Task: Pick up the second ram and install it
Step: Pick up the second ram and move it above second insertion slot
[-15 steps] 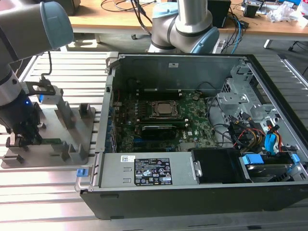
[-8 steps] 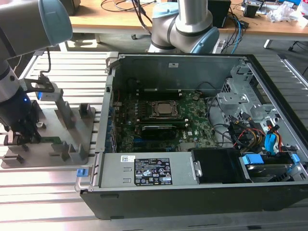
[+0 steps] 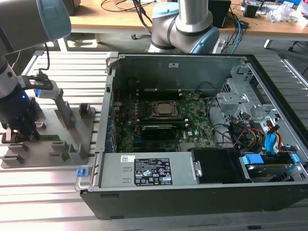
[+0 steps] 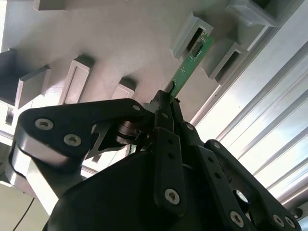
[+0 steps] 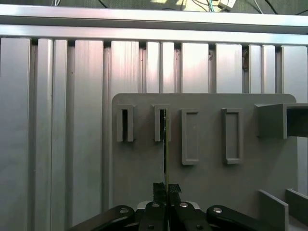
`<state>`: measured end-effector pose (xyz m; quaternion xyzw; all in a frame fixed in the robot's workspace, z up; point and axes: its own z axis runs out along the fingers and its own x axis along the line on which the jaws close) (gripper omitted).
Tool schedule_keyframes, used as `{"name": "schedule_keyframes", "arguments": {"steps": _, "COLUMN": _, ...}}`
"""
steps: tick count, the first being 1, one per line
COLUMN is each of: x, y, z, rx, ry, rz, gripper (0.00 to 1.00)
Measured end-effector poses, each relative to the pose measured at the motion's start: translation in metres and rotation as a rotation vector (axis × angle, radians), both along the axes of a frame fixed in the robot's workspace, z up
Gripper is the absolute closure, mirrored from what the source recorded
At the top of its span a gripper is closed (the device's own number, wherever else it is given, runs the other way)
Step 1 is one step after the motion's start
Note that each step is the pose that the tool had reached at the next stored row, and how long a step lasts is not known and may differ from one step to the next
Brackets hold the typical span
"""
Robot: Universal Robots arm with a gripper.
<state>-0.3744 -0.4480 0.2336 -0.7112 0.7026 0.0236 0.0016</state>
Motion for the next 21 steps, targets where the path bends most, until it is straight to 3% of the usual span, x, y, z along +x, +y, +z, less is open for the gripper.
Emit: {"name": "schedule_keyframes", "arguments": {"steps": 21, "x": 0.000, "y": 0.0000, "z": 0.0276, "rx": 0.0000, "ry": 0.0000, "rz": 0.000, "gripper": 0.86}}
